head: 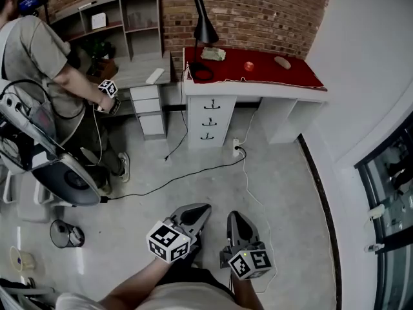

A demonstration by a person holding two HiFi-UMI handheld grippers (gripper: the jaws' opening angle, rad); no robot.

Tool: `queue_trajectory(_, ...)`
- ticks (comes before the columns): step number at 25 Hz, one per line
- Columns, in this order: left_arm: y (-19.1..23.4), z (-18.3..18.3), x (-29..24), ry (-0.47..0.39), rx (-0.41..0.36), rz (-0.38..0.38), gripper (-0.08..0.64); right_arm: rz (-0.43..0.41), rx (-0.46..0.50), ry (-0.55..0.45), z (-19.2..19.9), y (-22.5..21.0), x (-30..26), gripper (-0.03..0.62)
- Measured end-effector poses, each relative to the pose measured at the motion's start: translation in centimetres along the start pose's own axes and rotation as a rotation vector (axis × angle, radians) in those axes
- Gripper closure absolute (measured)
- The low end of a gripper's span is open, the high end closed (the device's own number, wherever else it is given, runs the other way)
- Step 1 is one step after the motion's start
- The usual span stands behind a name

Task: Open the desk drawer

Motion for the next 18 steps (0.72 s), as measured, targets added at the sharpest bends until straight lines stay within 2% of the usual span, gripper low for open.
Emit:
queue_trajectory(4,2.0,-1.1,-1.7,0.016,-0.022,-0.003,0.551,0.027,0.009,0.009,-0.8,-0.9,-3.0,0.574)
queue_trajectory(12,5.8,-4.1,-4.9,0.005,-0.008,0.033,0.551,-0.013,0.006,-0.008,-3.0,-1.5,-8.3,0.574)
queue_trajectory(18,9.0,-5.8,-8.0,0.017,-0.019,0.044,0.551,-0.007,-0.006,0.003,-3.9,-2.5,-12.5,0.574)
Point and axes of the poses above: the fingertips, and each gripper's own axes: x backward along the fingers, y to its left, z out of its underside, the point moved 3 cm from there along x, backward along the fingers, and after that the axes turned 4 degrees about z, right-handed, at the moved point
